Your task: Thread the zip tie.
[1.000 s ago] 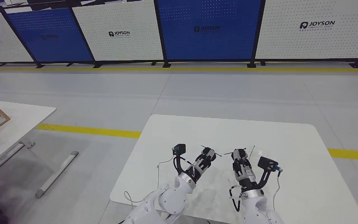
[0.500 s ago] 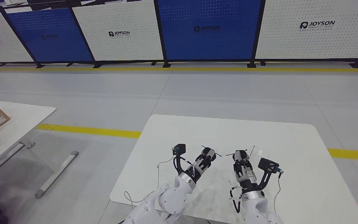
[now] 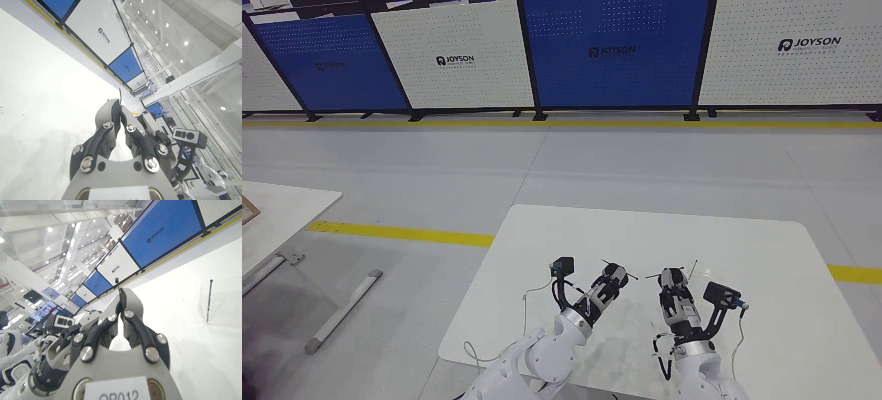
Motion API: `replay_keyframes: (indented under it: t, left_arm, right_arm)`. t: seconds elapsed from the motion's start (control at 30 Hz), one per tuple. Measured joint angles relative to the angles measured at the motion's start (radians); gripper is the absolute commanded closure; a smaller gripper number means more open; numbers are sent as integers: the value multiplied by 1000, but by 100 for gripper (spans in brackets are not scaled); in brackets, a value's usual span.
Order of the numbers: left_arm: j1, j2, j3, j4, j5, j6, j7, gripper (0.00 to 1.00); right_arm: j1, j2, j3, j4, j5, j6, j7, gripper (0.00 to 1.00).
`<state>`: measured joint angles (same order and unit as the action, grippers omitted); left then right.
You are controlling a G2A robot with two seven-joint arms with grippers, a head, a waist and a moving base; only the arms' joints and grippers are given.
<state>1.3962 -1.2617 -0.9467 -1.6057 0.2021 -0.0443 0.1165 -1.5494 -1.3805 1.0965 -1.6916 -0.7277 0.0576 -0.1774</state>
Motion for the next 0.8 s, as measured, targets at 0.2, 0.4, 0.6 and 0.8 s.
replay_keyframes:
  t: [0.2, 0.4, 0.6, 0.8]
  left_arm:
    - [0, 0, 0, 0, 0, 0, 0, 100]
    - [0, 0, 0, 0, 0, 0, 0, 100]
    - [0, 0, 0, 0, 0, 0, 0, 100]
    - [0, 0, 0, 0, 0, 0, 0, 100]
  right_arm:
    - [8, -2, -4, 2, -2, -2, 33, 100]
    - [9, -2, -4, 4, -2, -6, 33, 100]
    - [8, -3, -1, 1, 6, -15, 34, 100]
    - [7, -4, 2, -1, 2, -27, 40, 100]
